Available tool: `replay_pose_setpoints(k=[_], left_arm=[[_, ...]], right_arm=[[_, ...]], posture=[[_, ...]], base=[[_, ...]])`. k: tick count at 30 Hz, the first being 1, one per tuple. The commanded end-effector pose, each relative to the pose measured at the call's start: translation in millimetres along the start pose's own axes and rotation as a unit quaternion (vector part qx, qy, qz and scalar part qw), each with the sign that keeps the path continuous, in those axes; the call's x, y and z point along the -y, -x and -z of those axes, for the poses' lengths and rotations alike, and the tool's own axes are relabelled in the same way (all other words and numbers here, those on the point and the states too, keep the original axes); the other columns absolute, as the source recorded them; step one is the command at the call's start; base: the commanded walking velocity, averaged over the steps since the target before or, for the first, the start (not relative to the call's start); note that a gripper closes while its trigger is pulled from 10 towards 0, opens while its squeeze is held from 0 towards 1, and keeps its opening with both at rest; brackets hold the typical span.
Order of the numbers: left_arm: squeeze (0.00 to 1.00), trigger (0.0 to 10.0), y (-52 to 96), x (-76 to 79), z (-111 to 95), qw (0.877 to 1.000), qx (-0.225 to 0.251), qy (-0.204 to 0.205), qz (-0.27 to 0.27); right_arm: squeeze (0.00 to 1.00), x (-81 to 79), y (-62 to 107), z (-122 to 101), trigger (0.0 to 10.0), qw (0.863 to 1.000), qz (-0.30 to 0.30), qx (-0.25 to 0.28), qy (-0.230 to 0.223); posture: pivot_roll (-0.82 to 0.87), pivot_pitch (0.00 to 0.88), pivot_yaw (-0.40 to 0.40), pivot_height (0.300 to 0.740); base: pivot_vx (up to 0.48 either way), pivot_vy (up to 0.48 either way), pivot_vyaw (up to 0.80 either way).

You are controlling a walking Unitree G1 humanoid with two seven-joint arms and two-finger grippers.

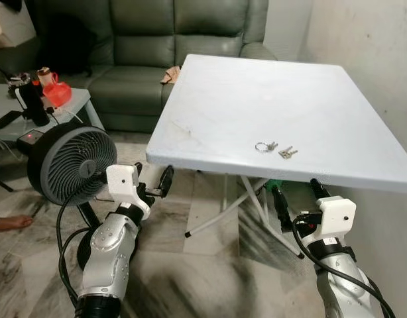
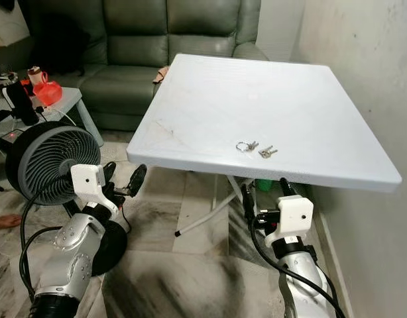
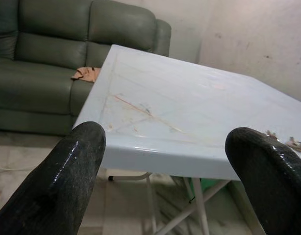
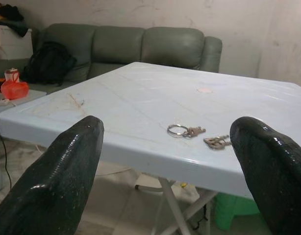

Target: Hang keys on a hook

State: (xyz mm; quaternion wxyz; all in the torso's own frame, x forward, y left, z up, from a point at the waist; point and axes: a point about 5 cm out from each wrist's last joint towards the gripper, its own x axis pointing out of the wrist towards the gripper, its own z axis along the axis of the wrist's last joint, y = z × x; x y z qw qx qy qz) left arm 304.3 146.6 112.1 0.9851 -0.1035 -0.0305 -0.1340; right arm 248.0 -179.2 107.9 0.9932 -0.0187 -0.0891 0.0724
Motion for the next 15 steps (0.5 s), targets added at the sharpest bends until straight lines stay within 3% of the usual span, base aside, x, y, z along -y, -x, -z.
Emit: replay_pose_setpoints(k=[1, 15], left_arm=[[0.0, 10.0, -0.5, -0.4, -2.2, 1.0, -0.001, -0.002, -0.003], [0.0, 10.0, -0.3, 1.3, -1.8, 1.0, -0.008, 0.0, -0.001]], right_arm=[[0.0, -2.2, -1.4, -3.8, 10.0, 1.0, -0.006, 0.004, 0.001], [0.0, -3.2, -0.2, -3.5, 10.0, 1.0, -0.01, 0.0, 0.003]], posture=[[-0.02, 0.0, 0.005, 0.74], [-0.02, 0.0, 0.007, 0.74]], base=[[0.398, 0.0, 0.0], [0.396, 0.0, 0.0]])
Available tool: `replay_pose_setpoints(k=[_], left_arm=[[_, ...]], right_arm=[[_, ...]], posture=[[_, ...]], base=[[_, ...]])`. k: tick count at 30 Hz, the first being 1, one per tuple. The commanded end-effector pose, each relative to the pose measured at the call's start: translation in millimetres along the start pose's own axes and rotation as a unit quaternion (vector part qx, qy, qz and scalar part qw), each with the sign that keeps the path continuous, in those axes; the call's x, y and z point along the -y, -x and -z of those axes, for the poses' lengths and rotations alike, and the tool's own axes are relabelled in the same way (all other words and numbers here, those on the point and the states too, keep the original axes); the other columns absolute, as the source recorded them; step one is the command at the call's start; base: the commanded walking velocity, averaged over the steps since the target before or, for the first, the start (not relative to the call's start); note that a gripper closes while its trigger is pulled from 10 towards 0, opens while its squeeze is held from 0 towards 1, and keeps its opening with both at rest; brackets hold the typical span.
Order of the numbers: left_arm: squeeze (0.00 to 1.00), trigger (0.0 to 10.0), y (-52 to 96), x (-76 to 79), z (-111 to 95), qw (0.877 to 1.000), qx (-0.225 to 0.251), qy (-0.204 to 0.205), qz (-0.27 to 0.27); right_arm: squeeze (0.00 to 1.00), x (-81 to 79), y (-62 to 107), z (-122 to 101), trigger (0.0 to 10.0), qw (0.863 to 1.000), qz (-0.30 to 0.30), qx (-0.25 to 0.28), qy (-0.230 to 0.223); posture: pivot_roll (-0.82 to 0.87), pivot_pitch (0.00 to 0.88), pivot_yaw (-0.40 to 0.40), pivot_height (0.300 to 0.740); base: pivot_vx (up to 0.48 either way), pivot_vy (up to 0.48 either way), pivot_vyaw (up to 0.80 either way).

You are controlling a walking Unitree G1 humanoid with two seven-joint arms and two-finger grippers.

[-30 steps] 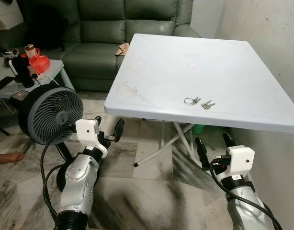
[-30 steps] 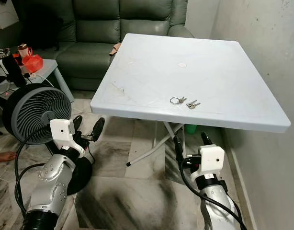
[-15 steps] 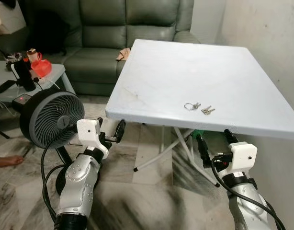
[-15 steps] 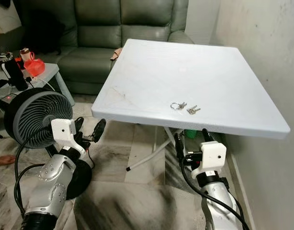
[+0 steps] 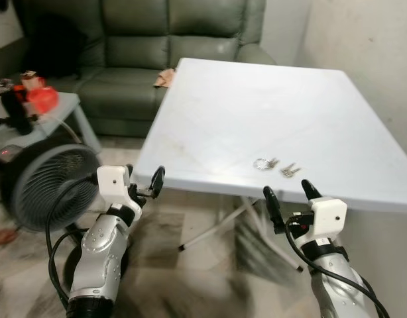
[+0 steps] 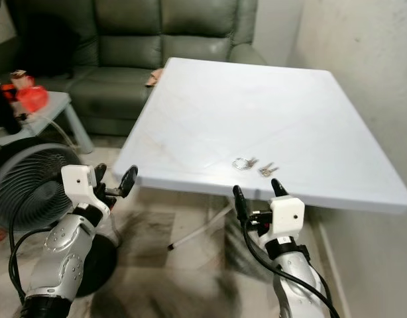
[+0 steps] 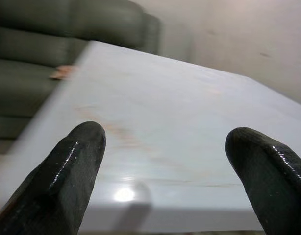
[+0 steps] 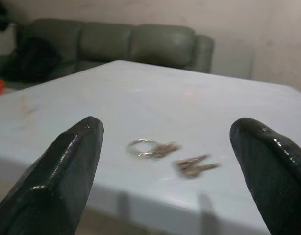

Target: Hang keys on a hook

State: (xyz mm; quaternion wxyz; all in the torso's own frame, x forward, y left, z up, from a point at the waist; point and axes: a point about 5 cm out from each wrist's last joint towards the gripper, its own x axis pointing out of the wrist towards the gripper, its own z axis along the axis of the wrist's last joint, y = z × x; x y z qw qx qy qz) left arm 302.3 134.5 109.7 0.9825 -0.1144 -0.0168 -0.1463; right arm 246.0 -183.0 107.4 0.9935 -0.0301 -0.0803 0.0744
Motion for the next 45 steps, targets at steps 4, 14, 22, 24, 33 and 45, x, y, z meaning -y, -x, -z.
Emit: replay_pose_setpoints(k=[4, 14, 22, 24, 33, 45], left_arm=[[0.0, 10.0, 0.8, -9.4, -7, 1.0, 0.004, -0.013, -0.012], [0.0, 10.0, 1.8, -7.2, -6, 1.0, 0.002, -0.013, -0.012], [0.0, 10.0, 4.6, 3.2, 1, 1.0, -0.009, -0.026, 0.009], [0.0, 10.0, 5.5, 7.0, 4, 0.999, -0.018, -0.016, 0.022], [0.0, 10.0, 11.4, 26.1, 11, 0.995, -0.035, -0.029, 0.091], [0.0, 10.0, 28.2, 41.2, 23, 0.988, -0.061, -0.034, 0.135]], right_arm=[[0.0, -6.9, -3.0, -4, 10.0, 1.0, -0.009, 0.008, -0.006], [0.0, -5.9, -3.6, -5, 10.0, 1.0, -0.013, 0.007, -0.002], [0.0, -4.6, -5.8, -2, 10.0, 1.0, 0.003, -0.023, -0.012], [0.0, -2.3, -6.7, 1, 10.0, 0.999, 0.004, -0.038, -0.005], [0.0, 0.0, -10.9, -3, 10.0, 0.996, -0.06, -0.054, 0.04], [0.0, -10.7, -10.2, -2, 10.0, 0.971, -0.21, -0.103, 0.057]], posture=[[-0.02, 0.0, 0.005, 0.74], [-0.02, 0.0, -0.001, 0.74], [-0.02, 0.0, -0.005, 0.74], [-0.02, 0.0, -0.007, 0.74], [-0.02, 0.0, -0.015, 0.74], [-0.02, 0.0, -0.031, 0.74]], base=[[0.39, 0.0, 0.0], [0.388, 0.0, 0.0], [0.12, 0.0, 0.0], [0.0, 0.0, 0.0], [0.0, 0.0, 0.0], [0.0, 0.0, 0.0]])
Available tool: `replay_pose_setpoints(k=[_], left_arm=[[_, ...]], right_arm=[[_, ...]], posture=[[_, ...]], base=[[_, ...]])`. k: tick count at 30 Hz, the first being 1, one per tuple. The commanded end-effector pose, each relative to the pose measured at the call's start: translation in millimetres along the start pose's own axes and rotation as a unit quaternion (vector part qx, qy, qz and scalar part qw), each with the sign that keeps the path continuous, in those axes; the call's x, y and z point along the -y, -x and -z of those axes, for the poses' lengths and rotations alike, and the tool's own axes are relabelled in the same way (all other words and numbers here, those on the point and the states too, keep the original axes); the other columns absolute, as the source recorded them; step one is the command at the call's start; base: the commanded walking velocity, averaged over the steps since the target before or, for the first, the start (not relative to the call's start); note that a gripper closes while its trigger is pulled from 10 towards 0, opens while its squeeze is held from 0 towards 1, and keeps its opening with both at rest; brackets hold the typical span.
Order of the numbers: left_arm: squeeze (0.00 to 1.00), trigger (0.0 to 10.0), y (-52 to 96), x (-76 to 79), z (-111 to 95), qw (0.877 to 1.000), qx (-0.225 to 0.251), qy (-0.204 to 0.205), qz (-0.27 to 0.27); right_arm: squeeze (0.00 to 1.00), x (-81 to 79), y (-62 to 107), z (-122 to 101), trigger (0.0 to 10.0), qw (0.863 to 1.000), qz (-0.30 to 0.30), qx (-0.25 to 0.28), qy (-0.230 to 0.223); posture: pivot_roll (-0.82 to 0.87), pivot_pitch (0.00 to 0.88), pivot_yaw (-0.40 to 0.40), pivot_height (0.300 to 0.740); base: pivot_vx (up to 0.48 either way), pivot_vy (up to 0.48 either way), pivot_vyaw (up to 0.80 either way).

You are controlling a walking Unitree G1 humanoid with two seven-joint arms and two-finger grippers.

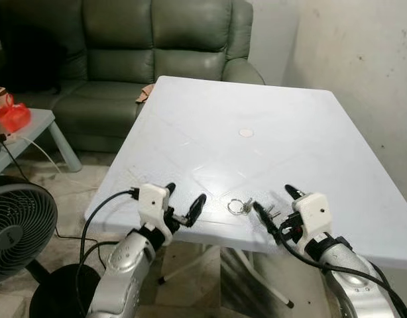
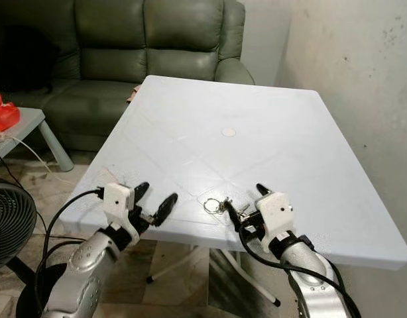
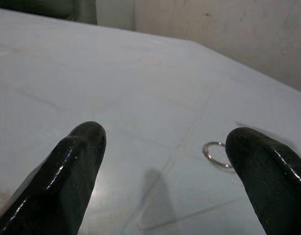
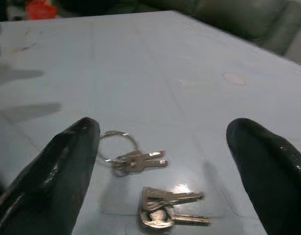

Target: Hang keys on a hook

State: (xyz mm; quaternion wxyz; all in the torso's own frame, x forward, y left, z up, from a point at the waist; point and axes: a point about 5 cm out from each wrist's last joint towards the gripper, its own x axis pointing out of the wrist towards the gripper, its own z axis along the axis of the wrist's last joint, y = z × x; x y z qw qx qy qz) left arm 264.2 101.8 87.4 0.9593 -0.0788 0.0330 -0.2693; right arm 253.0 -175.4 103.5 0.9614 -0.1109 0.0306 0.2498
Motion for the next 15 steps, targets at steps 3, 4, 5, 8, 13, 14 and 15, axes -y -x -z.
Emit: replay_pose_setpoints(k=[3, 4, 5, 8, 13, 14, 15], left_arm=[[0.0, 10.0, 2.1, 9.5, -3, 0.999, -0.004, -0.023, 0.026], [0.0, 10.0, 2.8, 10.0, -3, 0.999, -0.004, -0.024, 0.027], [0.0, 10.0, 3.4, 10.2, -3, 0.999, -0.004, -0.023, 0.027], [0.0, 10.0, 5.9, 10.7, -3, 0.999, -0.007, -0.026, 0.029], [0.0, 10.0, 7.1, 8.3, -5, 0.999, -0.009, -0.029, 0.028], [0.0, 10.0, 7.0, 8.2, -6, 0.999, -0.01, -0.03, 0.028], [0.0, 10.0, 7.6, 7.9, -6, 0.999, -0.009, -0.03, 0.028]], right_arm=[[0.0, -3.1, -4.0, -1, 10.0, 0.998, -0.055, -0.015, -0.006], [0.0, -2.7, -4.5, -1, 10.0, 0.998, -0.056, -0.017, -0.007], [0.0, -2.2, -5.2, 0, 10.0, 0.998, -0.057, -0.02, -0.015], [0.0, -0.4, -7.9, 1, 10.0, 0.997, -0.063, -0.025, -0.033], [0.0, 6.3, -12.9, 9, 10.0, 0.994, -0.06, -0.048, -0.075], [0.0, 7.1, -13.0, 10, 10.0, 0.994, -0.06, -0.052, -0.076], [0.0, 8.2, -13.1, 12, 10.0, 0.993, -0.057, -0.059, -0.08]], posture=[[-0.01, 0.0, -0.033, 0.74], [-0.01, 0.0, -0.033, 0.74], [-0.01, 0.0, -0.032, 0.74], [-0.01, 0.0, -0.029, 0.74], [-0.01, 0.0, -0.027, 0.74], [-0.01, 0.0, -0.027, 0.74], [-0.01, 0.0, -0.026, 0.74]], base=[[0.0, 0.0, 0.0], [0.0, 0.0, 0.0], [0.0, 0.0, 0.0], [0.0, 0.0, 0.0], [0.0, 0.0, 0.0], [0.0, 0.0, 0.0], [0.0, 0.0, 0.0]])
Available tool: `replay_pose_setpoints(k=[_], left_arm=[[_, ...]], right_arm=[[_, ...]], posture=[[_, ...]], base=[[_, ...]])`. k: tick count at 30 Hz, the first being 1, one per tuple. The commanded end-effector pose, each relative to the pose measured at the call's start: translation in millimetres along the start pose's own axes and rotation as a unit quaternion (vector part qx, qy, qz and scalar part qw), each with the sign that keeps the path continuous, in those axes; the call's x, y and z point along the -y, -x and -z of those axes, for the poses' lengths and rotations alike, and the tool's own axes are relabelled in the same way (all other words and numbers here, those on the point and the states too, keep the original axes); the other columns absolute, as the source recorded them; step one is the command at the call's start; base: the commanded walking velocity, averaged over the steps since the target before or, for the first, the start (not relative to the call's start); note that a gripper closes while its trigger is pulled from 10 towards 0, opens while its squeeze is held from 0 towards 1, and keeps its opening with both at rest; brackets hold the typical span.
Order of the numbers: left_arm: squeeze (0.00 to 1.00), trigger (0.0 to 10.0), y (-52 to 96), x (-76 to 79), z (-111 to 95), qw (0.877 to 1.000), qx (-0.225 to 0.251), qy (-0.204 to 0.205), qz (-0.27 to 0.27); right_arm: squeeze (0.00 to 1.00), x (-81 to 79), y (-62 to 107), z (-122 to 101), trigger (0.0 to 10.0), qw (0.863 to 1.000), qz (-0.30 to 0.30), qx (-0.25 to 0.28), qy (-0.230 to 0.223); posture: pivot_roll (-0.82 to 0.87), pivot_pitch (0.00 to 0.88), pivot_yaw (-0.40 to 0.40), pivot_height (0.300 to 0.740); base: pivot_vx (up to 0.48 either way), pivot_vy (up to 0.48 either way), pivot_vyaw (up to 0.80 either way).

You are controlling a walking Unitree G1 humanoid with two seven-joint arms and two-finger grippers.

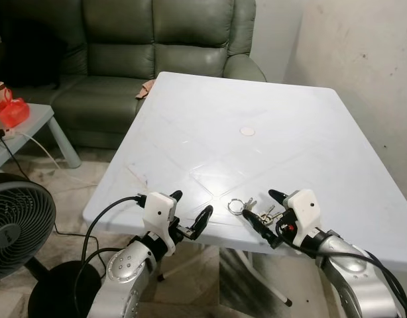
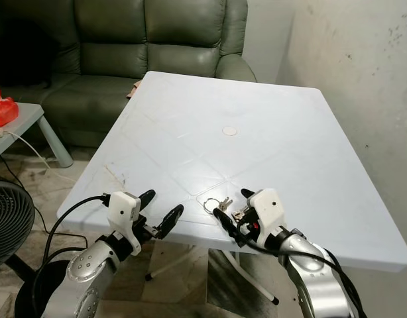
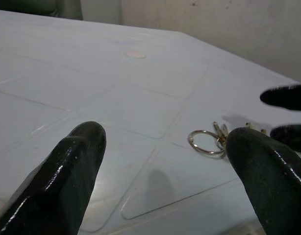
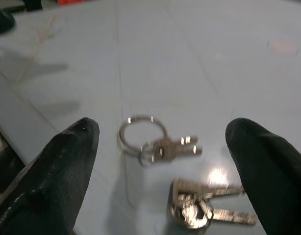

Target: Hang keys on a hook

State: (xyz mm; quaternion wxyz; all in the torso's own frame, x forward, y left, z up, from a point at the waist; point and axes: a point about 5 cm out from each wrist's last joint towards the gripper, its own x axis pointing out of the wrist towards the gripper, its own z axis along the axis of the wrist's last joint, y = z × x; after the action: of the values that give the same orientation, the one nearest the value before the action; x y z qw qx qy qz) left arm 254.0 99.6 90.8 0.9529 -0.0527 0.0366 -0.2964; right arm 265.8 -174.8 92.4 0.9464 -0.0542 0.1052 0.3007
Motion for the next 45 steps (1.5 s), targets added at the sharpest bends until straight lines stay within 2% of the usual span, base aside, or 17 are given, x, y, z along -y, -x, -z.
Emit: replay_pose_setpoints(k=[1, 4, 13, 23, 26, 27, 45], left_arm=[[0.0, 10.0, 0.6, 0.0, -5, 1.0, 0.004, -0.005, 0.0], [0.0, 10.0, 0.7, 0.5, -5, 1.0, 0.003, -0.006, 0.0], [0.0, 10.0, 1.9, 0.7, -6, 1.0, 0.003, -0.005, -0.004], [0.0, 10.0, 1.1, -0.7, -8, 1.0, 0.005, -0.007, -0.009], [0.0, 10.0, 0.8, -1.3, -9, 1.0, 0.005, -0.007, -0.011], [0.0, 10.0, 1.0, -1.3, -9, 1.0, 0.004, -0.007, -0.011], [0.0, 10.0, -2.7, -0.3, -11, 1.0, 0.01, -0.006, -0.017]], right_arm=[[0.0, 5.5, 0.3, 2, 10.0, 1.0, 0.006, -0.008, -0.017], [0.0, 11.8, 1.4, 8, 10.0, 0.999, 0.011, -0.026, -0.036], [0.0, 17.8, 5.9, 15, 10.0, 0.999, 0.003, -0.04, -0.035], [0.0, 12.7, 10.1, 22, 10.0, 0.997, -0.026, -0.058, -0.043], [0.0, 10.8, 10.2, 23, 9.6, 0.996, -0.036, -0.061, -0.049], [0.0, 10.0, 10.1, 24, 10.0, 0.996, -0.038, -0.062, -0.05], [0.0, 7.6, -7.3, 16, 10.0, 0.996, -0.025, -0.047, -0.071]], posture=[[-0.01, 0.0, -0.026, 0.74], [0.0, 0.0, -0.027, 0.74], [0.0, 0.0, -0.028, 0.74], [0.01, 0.0, -0.027, 0.74], [0.01, 0.0, -0.027, 0.74], [0.01, 0.0, -0.027, 0.74], [0.02, 0.0, -0.036, 0.74]], base=[[0.0, 0.0, 0.0], [0.0, 0.0, 0.0], [0.0, 0.0, 0.0], [0.0, 0.0, 0.0], [0.0, 0.0, 0.0], [0.0, 0.0, 0.0], [0.0, 0.0, 0.0]])
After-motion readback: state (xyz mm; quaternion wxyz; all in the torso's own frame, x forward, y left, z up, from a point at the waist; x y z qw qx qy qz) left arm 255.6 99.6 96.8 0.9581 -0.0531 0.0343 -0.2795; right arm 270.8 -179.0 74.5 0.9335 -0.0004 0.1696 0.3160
